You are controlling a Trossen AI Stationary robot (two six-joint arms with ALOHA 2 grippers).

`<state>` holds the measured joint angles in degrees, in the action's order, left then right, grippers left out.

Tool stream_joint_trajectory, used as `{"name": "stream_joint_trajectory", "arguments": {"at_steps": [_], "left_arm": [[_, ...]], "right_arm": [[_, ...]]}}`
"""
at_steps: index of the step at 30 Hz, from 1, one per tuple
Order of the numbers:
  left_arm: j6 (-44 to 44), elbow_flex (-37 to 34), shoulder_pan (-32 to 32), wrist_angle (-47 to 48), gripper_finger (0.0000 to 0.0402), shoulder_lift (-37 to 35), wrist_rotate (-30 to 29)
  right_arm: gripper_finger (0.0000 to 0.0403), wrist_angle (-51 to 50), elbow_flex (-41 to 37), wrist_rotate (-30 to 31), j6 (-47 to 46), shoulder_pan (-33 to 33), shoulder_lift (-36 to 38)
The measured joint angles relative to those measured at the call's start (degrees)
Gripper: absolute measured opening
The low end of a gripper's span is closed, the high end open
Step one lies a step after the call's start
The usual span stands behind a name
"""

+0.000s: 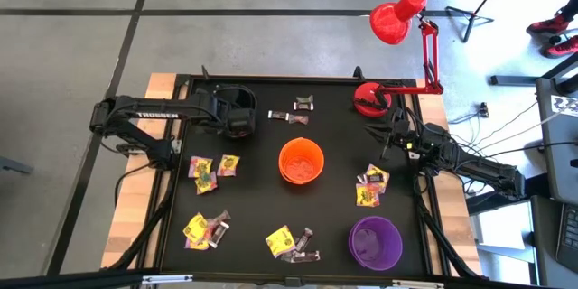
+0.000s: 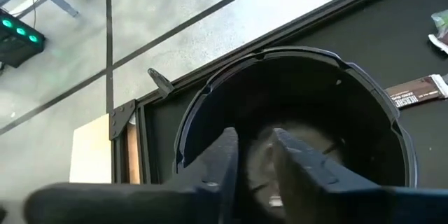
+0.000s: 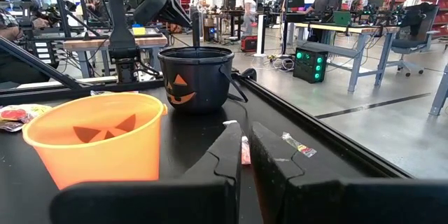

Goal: Sort candy
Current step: Put the blue gummy into the orange bucket

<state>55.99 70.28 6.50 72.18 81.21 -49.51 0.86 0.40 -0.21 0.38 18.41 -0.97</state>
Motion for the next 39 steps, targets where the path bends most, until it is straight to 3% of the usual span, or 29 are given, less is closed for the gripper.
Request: {"name": "stream_joint_trajectory", "arguments": {"at_steps": [7,16,24,31,39], "left_arm": [[-2.2,0.0,-2.8,-0.5,0.0131,-2.3,5.3],[-2.3,0.0,-15.9,-2.6,0.0132,-6.5,9.3],[1.8,0.0,-26.2,-1.9,0.0132,-5.5,17.6],[10.7,0.0,-31.1,4.8,0.0132,-4.7,17.0],[18.6,-3.8,-37.2,5.2,0.0132,-4.7,7.4]], "right_arm": [[0.0028,0.0,0.0,0.0,0.0,0.0,0.0],[0.0028,0.0,0.0,0.0,0.0,0.0,0.0],[0.0028,0.0,0.0,0.0,0.0,0.0,0.0],[0.0028,0.0,0.0,0.0,0.0,0.0,0.0],[0.0028,0.0,0.0,0.0,0.0,0.0,0.0]]}}
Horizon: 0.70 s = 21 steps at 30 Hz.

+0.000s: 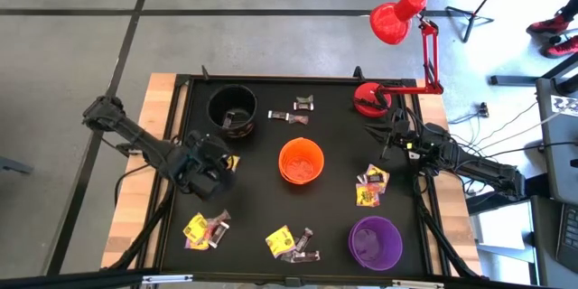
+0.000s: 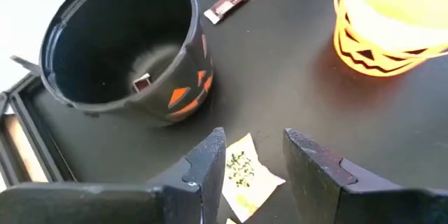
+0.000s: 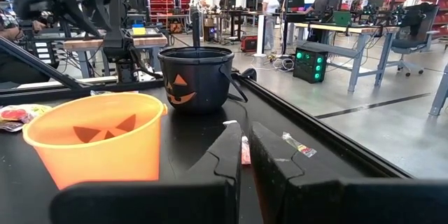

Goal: Sort candy
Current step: Put the blue gummy into the orange bucket

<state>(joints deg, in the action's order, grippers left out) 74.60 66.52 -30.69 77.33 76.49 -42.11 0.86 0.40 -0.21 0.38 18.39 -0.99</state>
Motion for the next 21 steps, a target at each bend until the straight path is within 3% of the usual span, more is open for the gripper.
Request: {"name": "stream_joint_trajectory", "arguments": {"at_steps": [14,21], "left_arm": [[13.8,-18.1,-3.2,-10.0,0.0132,-3.5,11.6],[17.0,-24.4,-2.2,-14.4,0.0149,-3.8,21.2]], "right_arm": [[0.0028,0.0,0.0,0.0,0.0,0.0,0.0],[0.0028,0.0,0.0,0.0,0.0,0.0,0.0]]}}
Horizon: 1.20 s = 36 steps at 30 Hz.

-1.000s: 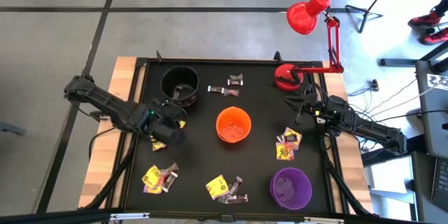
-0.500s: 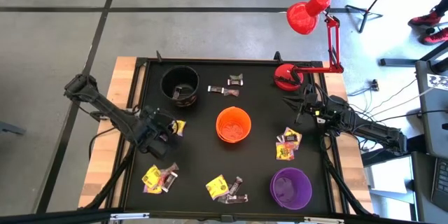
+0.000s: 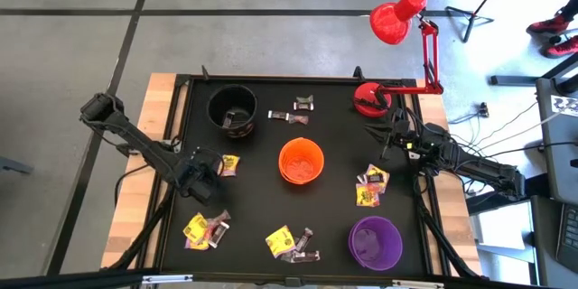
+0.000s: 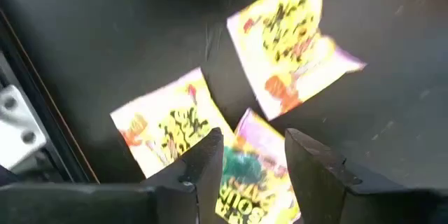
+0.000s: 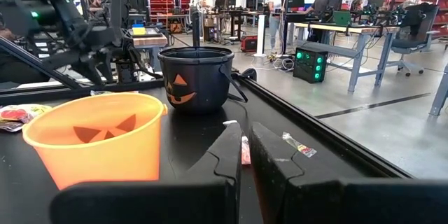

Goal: Sort candy
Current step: Put the blue gummy into the orange bucket

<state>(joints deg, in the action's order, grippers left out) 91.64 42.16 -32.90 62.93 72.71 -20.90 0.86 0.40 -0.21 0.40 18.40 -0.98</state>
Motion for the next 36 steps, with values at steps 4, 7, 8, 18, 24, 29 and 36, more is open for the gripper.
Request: {"name": "stream_joint_trajectory", "arguments": {"at_steps": [4,7,8,18,24,29,36], "left_arm": [[1.2,-0.4,0.0,-0.5,0.0171,0.0,1.0],[1.9,-0.4,0.0,-0.8,0.0186,0.0,2.0],[2.5,-0.4,0.0,-0.8,0.0190,0.0,3.1],[6.0,-0.4,0.0,-2.2,0.0213,0.0,8.0],[8.5,-2.9,0.0,-3.2,0.0216,0.0,9.3],[8.5,-5.0,0.0,-7.1,0.0216,0.0,9.3],[8.4,-5.2,0.0,-7.8,0.0197,0.0,9.0]], "right_arm": [[0.0028,0.0,0.0,0.0,0.0,0.0,0.0],[0.0028,0.0,0.0,0.0,0.0,0.0,0.0],[0.0028,0.0,0.0,0.0,0.0,0.0,0.0],[0.0028,0.0,0.0,0.0,0.0,0.0,0.0],[0.0028,0.0,0.0,0.0,0.0,0.0,0.0],[0.0028,0.0,0.0,0.0,0.0,0.0,0.0],[0.0028,0.0,0.0,0.0,0.0,0.0,0.0]]}}
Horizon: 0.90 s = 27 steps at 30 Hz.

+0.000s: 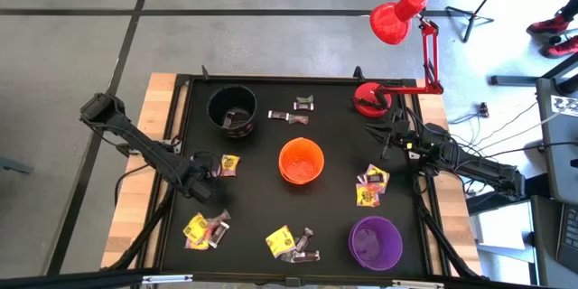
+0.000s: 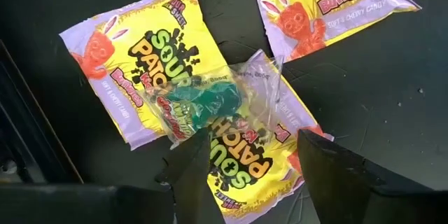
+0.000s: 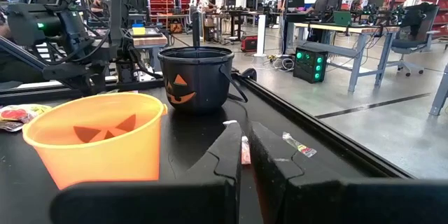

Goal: Sort candy
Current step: Put the blue gummy into the orange bucket

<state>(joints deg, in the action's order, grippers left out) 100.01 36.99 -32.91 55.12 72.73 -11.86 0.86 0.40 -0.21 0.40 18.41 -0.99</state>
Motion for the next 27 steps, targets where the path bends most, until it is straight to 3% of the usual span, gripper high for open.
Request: {"name": "stream_joint_trajectory", "arguments": {"at_steps": [5,13,21,27], "left_arm": [[0.0,0.0,0.0,0.0,0.0141,0.0,-0.9],[0.0,0.8,0.0,-0.6,0.0010,0.0,-4.1],[-4.4,7.0,0.0,-0.6,0.0001,0.0,-14.8],[-7.8,9.2,0.0,1.5,0.0006,0.0,-15.5]], "right_arm": [[0.0028,0.0,0.0,0.0,0.0,0.0,0.0],[0.0028,0.0,0.0,0.0,0.0,0.0,0.0],[0.0028,0.0,0.0,0.0,0.0,0.0,0.0],[0.0028,0.0,0.0,0.0,0.0,0.0,0.0]]}}
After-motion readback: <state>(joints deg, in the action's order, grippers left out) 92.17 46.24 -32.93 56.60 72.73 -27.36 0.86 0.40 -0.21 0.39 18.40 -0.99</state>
